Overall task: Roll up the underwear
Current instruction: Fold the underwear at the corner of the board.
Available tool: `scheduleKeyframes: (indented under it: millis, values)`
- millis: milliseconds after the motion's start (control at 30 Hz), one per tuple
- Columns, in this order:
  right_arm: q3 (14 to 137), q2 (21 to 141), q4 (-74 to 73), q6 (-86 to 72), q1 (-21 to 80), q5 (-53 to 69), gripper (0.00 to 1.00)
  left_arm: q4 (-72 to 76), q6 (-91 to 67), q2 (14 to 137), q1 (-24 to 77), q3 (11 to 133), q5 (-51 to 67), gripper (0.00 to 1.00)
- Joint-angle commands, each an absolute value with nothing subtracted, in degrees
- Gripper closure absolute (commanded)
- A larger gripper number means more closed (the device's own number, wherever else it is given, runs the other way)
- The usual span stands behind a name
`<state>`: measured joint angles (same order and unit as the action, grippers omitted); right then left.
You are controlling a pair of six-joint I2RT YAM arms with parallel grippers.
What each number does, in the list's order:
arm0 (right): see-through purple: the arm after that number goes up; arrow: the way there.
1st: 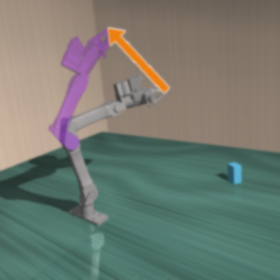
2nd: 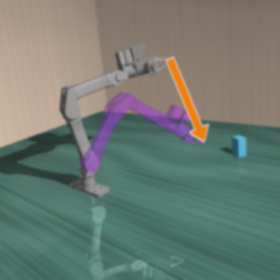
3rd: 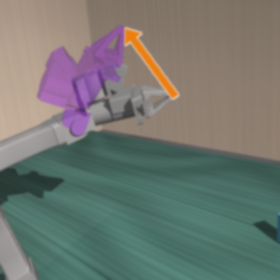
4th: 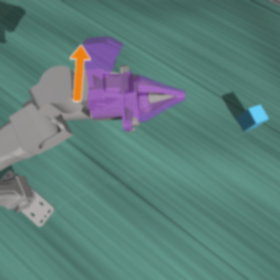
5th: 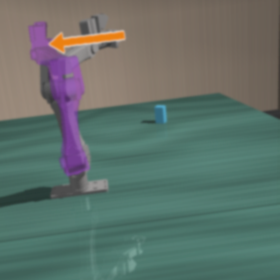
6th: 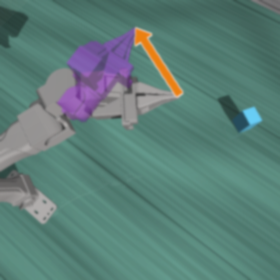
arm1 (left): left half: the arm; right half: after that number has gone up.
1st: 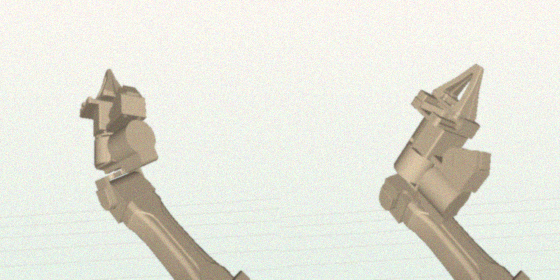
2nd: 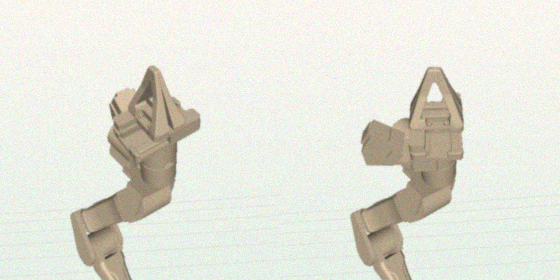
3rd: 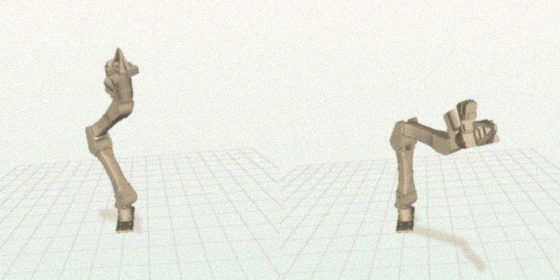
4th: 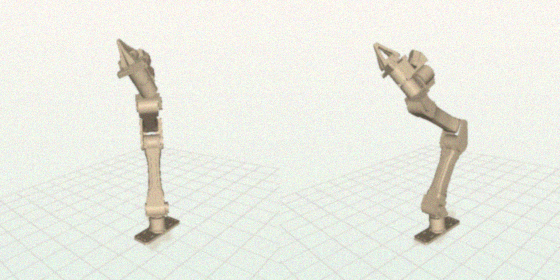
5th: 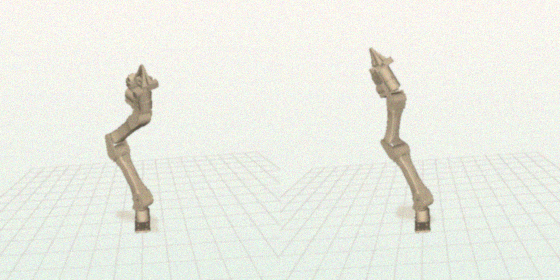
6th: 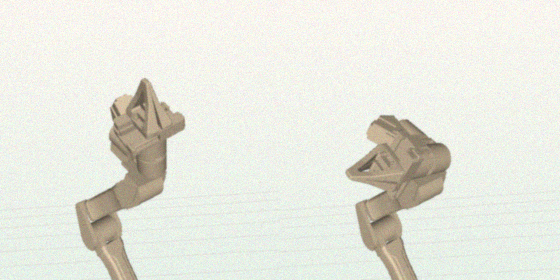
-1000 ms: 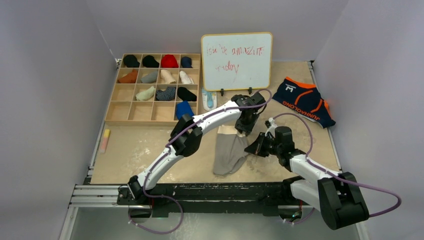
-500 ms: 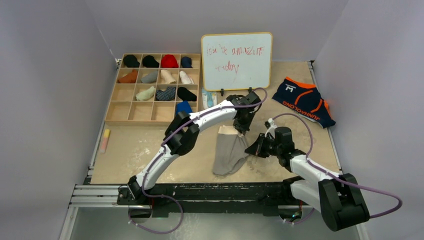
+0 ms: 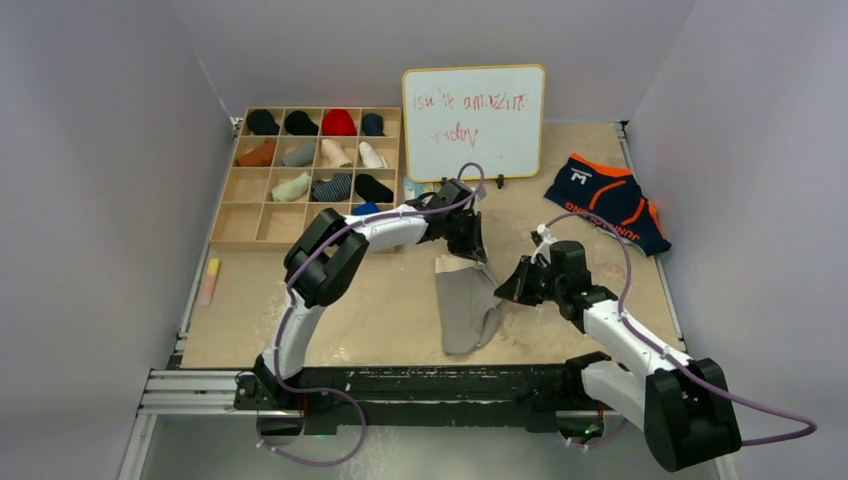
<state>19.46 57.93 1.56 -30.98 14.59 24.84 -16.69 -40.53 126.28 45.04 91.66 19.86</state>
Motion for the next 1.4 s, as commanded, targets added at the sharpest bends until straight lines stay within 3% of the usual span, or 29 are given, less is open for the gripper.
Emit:
scheduleKeyframes:
  millis: [0,433,1067,1367]
  values:
    - [24.03,57.70,-5.67,-26.93,15.05,23.10,1.00,-1.59,-44.71,119.89,43.67,86.89,24.97,1.00]
    - [32.63,61.35,-11.82,-21.10,18.69,18.54,1.00,19.23,-52.20,113.74,38.05,72.82,34.78,1.00]
    - [43.58,73.71,-15.63,-24.91,34.29,4.78,1.00,56.81,-64.65,113.99,30.84,52.51,44.99,1.00]
    - [46.60,77.85,-14.56,-27.17,39.65,3.87,1.00,52.37,-58.64,109.56,30.50,45.95,41.43,1.00]
